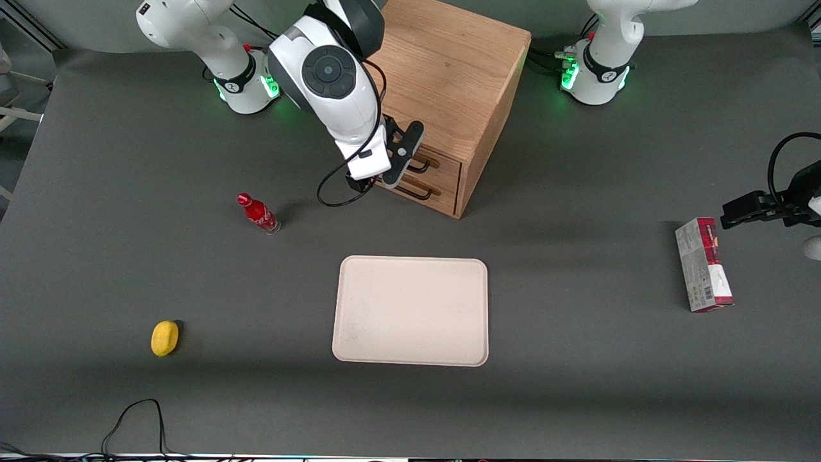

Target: Open upper drawer

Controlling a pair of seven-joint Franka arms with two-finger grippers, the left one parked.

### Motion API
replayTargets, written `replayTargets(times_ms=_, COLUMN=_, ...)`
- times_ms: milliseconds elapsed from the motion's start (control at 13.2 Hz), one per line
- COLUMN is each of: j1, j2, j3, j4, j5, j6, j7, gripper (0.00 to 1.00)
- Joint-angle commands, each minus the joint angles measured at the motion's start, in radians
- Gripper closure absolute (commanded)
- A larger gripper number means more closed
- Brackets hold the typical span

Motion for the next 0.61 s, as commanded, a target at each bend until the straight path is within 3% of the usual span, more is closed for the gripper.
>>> replayTargets(times_ms=0, j1=0.008, j2=0.004, j3=-0.003, j4=-0.010, j5=-0.029, j6=0.031, j7=-0.019, gripper=0.00)
replayTargets(times_ms=532, j1=0.007, j2=0.040, j3=-0.003, j4=-0.022, j5=-0.033, j6=0.083, j7=-0.019, gripper=0.00)
